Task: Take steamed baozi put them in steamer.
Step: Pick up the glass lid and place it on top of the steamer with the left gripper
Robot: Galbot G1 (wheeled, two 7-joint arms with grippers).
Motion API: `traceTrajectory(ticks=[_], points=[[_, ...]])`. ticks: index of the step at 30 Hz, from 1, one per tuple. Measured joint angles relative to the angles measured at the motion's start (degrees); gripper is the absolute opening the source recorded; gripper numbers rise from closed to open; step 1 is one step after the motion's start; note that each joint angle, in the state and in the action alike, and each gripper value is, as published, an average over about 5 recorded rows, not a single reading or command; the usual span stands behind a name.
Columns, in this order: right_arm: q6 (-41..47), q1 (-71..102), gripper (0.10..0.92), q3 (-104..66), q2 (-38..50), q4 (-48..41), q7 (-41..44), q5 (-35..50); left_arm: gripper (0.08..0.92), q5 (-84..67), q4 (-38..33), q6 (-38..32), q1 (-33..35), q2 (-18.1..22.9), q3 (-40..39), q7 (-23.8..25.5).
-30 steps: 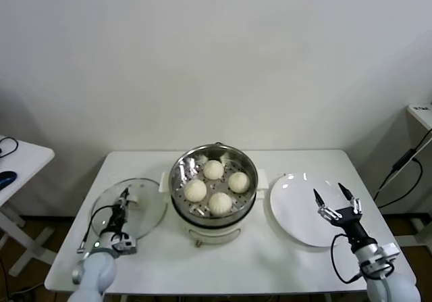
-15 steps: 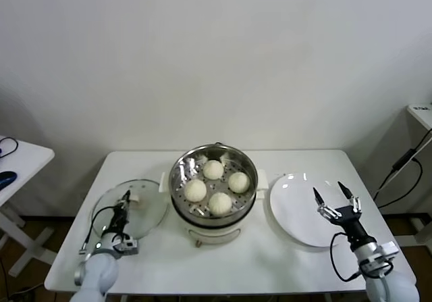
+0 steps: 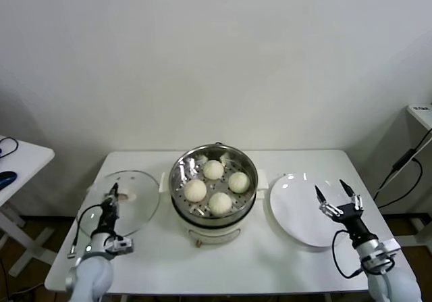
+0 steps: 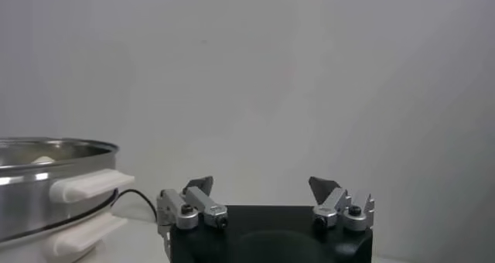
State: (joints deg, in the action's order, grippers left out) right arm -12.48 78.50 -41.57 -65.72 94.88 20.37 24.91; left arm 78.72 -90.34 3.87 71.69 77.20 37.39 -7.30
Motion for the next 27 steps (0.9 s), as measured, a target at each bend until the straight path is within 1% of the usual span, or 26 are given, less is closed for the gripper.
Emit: traceTrajectory(ticks=[7,14,21,27], points=[[-0.16,-0.73,0.823,0.11,1.06,-0.84,-0.13,0.19,0.147,-0.19,-8.10,5.64,4.14,0.03,-0.34,0.38],[-0.46,-1.91,0.823,1.30,2.67,-2.36,-0.14,0.31,0.147,-1.08,-16.88,12.62,7.44,-0.97,-2.43,2.14],[-0.59,-4.36,0.823,3.54,4.62,-5.48,-0.01,0.24,0.147,-2.25,-23.57,20.38,7.77,-2.73,-6.94,4.29],[-0.71,-6.31,0.823,4.87,4.86,-8.29,0.18,-0.35,0.147,-2.48,-26.37,26.03,6.34,-4.09,-12.55,6.81]])
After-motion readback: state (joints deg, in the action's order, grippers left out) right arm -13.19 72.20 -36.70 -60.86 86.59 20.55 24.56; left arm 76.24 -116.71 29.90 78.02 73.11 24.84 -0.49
